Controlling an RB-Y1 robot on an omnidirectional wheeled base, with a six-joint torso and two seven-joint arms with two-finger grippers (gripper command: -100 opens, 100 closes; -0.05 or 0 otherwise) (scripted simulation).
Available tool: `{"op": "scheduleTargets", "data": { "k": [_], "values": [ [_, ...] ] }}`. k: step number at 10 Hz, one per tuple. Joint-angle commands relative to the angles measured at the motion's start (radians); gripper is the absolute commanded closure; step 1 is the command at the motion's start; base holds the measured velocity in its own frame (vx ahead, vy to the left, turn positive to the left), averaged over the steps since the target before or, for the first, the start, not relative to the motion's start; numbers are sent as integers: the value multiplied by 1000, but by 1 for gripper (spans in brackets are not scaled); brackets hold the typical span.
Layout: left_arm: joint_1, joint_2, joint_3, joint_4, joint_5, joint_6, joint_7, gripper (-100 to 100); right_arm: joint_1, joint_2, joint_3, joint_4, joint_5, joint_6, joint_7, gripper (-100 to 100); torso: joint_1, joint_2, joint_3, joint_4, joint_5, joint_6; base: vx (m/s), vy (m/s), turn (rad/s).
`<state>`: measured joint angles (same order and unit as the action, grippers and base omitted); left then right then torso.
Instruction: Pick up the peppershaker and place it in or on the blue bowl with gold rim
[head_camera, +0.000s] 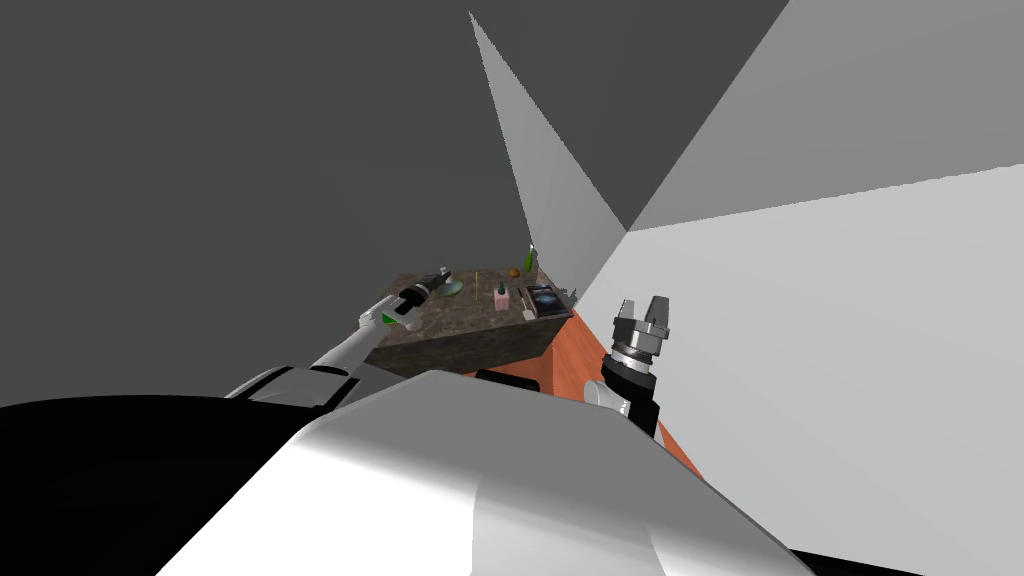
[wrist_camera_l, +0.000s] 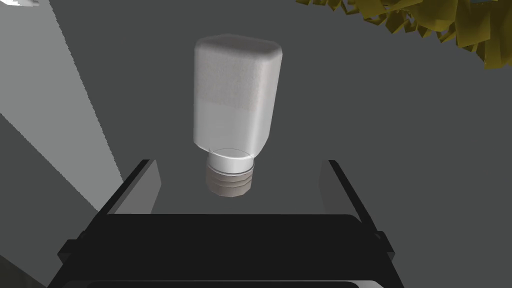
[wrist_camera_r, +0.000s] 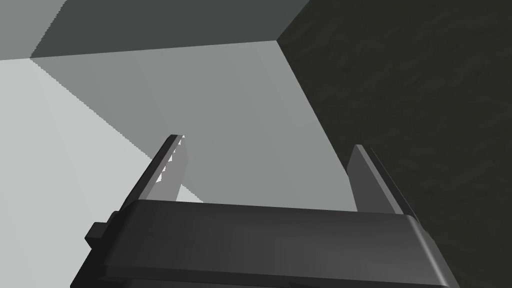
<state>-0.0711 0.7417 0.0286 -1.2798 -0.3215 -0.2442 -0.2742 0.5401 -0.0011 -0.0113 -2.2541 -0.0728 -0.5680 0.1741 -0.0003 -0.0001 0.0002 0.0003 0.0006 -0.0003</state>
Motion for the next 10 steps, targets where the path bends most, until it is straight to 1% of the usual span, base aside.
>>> {"op": "scheduleTargets", "data": {
  "k": [1, 2, 3, 4, 6, 7, 8, 9, 10],
  "values": [
    [0, 0, 0, 0, 0, 0, 0, -100, 0, 0, 0, 0, 0, 0, 0, 0, 0, 0, 0, 0, 0, 0, 0, 0, 0],
    [0, 0, 0, 0, 0, 0, 0, -100, 0, 0, 0, 0, 0, 0, 0, 0, 0, 0, 0, 0, 0, 0, 0, 0, 0],
    [0, 0, 0, 0, 0, 0, 0, 0, 0, 0, 0, 0, 0, 0, 0, 0, 0, 0, 0, 0, 0, 0, 0, 0, 0],
    [-2, 35, -7, -13, 11, 20, 25, -100, 0, 0, 0, 0, 0, 0, 0, 0, 0, 0, 0, 0, 0, 0, -17, -11, -42],
    [-5, 70, -14, -25, 23, 39, 50, -100, 0, 0, 0, 0, 0, 0, 0, 0, -1, 2, 1, 0, 0, 0, -27, -19, -44],
    [-7, 104, -21, -38, 34, 59, 74, -100, 0, 0, 0, 0, 0, 0, 0, 0, -1, 2, 1, 1, 0, 0, -36, -26, -63],
    [-9, 122, -24, -44, 39, 68, 87, -100, 0, 0, 0, 0, 0, 0, 0, 0, -2, 3, 1, 1, 0, 0, -37, -20, -39],
    [-11, 157, -31, -56, 51, 88, 112, -100, 0, 0, 0, 0, 0, 0, 0, 0, -1, 3, 2, 1, 0, 0, -44, -17, -55],
    [-12, 174, -34, -63, 56, 98, 124, -100, 0, 0, 0, 0, 0, 0, 0, 0, -1, 3, 2, 1, 0, 0, -41, -23, -49]
  ]
}}
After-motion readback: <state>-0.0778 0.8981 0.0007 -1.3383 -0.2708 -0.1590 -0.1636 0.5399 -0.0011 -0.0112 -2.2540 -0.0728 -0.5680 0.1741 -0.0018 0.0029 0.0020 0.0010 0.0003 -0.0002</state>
